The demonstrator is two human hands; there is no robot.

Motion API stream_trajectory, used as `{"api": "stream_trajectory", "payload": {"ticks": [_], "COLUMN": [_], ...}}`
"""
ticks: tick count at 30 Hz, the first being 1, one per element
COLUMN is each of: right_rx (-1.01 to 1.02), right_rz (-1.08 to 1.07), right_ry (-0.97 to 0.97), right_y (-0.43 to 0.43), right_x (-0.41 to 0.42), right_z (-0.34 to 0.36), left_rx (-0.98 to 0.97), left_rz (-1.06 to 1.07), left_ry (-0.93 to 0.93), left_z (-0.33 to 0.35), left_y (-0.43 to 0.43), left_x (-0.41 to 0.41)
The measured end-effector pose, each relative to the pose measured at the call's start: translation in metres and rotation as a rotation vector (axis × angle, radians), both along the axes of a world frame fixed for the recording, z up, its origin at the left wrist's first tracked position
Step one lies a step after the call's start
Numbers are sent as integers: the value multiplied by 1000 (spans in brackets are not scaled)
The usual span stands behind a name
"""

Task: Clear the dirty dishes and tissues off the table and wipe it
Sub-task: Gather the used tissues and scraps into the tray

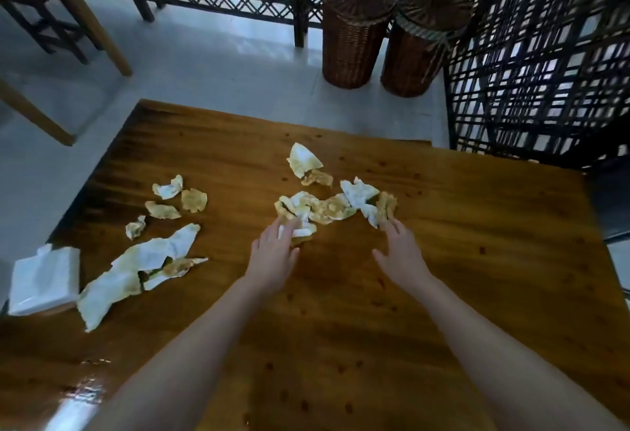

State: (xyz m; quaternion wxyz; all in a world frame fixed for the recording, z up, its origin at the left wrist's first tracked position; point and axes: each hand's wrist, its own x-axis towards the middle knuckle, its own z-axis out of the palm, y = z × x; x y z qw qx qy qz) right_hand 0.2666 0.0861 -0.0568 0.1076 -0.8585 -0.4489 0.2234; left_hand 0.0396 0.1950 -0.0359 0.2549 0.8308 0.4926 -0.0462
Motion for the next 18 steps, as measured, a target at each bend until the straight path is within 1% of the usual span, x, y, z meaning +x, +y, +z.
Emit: {"api": "stream_trajectory", "payload": {"ticks": [5,9,14,16,18], "right_rx": [-17,-122,-247,-254,-237], "right_rz": [-24,35,45,23,12], "right_ry": [39,-17,42,76,65], "right_y": [41,67,91,97,100], "right_x": [3,4,12,15,15], "right_z": [-9,-18,-28,-30,-31], "left_rx": [-11,29,40,26,12], "left_rz": [-34,-68,-68,-69,-70], "left_ry": [-36,-71,-109,-115,-120], "left_z": [-15,-25,-36,-41,-45], "left_y": [38,57,76,80,81], "left_x": [1,-4,-12,-15,-17]}}
